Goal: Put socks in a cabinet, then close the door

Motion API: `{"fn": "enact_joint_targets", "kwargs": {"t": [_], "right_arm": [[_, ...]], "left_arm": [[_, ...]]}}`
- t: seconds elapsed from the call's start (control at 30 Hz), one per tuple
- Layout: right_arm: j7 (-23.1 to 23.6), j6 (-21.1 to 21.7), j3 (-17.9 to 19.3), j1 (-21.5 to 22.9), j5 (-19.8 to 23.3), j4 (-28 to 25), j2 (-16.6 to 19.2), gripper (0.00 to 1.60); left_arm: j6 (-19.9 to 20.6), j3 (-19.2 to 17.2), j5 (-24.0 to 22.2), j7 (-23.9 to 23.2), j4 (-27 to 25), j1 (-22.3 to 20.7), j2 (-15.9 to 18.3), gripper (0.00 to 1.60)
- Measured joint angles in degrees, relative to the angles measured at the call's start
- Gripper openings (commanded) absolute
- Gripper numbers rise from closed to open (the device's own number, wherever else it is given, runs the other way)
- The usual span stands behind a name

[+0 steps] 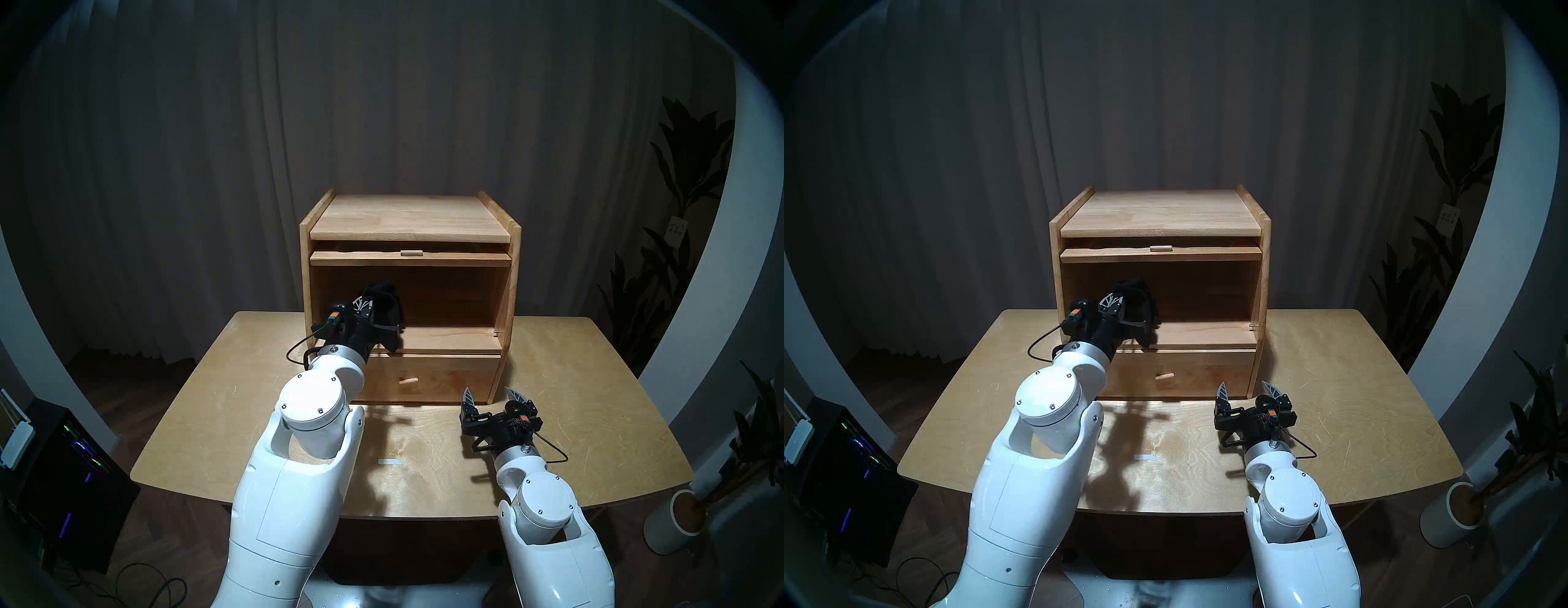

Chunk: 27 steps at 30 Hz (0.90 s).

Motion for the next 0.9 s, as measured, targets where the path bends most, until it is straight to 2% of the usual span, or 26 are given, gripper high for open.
{"fn": "enact_joint_targets", "kwargs": {"t": [0.53, 0.9], "right_arm": [[0.0, 0.0, 0.0, 0.1, 0.0, 0.3, 0.0, 1.60], [0.0, 0.0, 0.0, 0.2, 0.0, 0.5, 0.0, 1.60]], "left_arm": [[3.9, 2.7, 3.8, 7.3, 9.0, -8.2, -2.2, 0.00], [6.2, 2.6, 5.6, 10.2, 15.4, -13.3, -4.5, 0.00]]}}
